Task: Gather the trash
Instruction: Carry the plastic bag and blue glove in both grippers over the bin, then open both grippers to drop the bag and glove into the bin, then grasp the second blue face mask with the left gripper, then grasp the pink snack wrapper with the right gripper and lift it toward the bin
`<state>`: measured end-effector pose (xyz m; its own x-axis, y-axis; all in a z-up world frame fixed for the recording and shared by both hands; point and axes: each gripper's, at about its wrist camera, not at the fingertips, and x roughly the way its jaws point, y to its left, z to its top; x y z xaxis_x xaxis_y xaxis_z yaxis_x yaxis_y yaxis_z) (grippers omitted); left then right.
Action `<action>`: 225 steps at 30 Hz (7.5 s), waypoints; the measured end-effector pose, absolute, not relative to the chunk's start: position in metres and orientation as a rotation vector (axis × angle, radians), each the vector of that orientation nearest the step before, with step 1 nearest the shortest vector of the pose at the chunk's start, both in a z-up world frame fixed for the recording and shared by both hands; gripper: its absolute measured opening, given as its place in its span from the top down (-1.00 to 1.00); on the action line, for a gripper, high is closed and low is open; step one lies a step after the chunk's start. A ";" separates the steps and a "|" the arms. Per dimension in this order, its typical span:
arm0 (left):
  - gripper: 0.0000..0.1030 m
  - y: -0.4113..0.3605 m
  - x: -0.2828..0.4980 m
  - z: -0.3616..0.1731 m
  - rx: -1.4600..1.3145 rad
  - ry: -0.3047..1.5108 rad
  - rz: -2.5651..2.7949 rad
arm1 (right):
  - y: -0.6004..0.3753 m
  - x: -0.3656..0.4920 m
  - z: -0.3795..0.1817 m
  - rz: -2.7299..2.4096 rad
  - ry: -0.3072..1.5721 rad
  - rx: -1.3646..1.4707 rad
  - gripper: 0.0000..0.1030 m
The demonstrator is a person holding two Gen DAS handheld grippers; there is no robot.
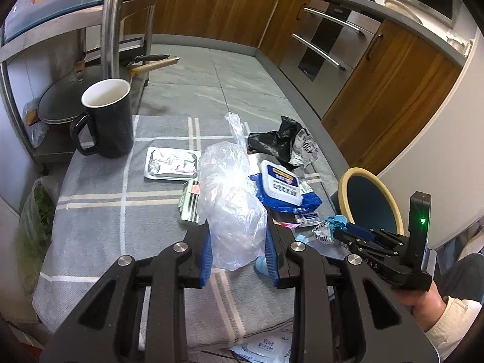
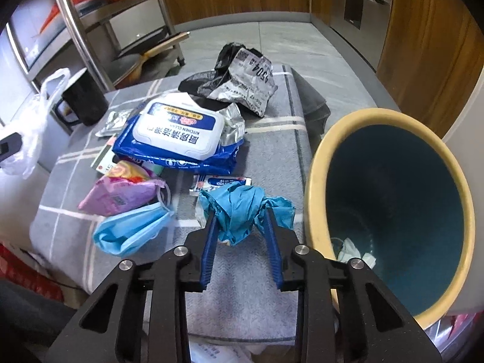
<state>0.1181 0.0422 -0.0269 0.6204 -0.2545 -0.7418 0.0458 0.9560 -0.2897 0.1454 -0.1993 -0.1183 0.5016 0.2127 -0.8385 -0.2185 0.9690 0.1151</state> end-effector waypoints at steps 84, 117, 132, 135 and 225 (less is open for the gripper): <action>-0.51 -0.199 0.163 -0.051 -0.018 1.010 -0.537 | -0.379 0.100 -0.081 0.049 0.869 0.443 0.04; -0.40 -0.065 0.122 -0.104 0.039 1.065 -0.360 | -0.280 0.114 -0.064 0.224 0.886 0.279 -0.25; 0.68 -0.046 0.119 -0.107 0.058 1.093 -0.338 | -0.237 0.117 -0.065 0.288 0.917 0.232 -0.25; 0.69 -0.037 0.116 -0.097 0.006 1.085 -0.357 | -0.229 0.118 -0.067 0.300 0.925 0.221 -0.25; 0.69 -0.085 0.145 -0.011 -0.201 0.904 -0.434 | -0.292 0.092 -0.043 0.175 0.831 0.163 0.89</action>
<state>0.1454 -0.0845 -0.0112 0.5399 -0.4452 -0.7144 0.2787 0.8954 -0.3473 0.0921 -0.2920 -0.0427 0.6614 0.2176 -0.7178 -0.0907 0.9732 0.2115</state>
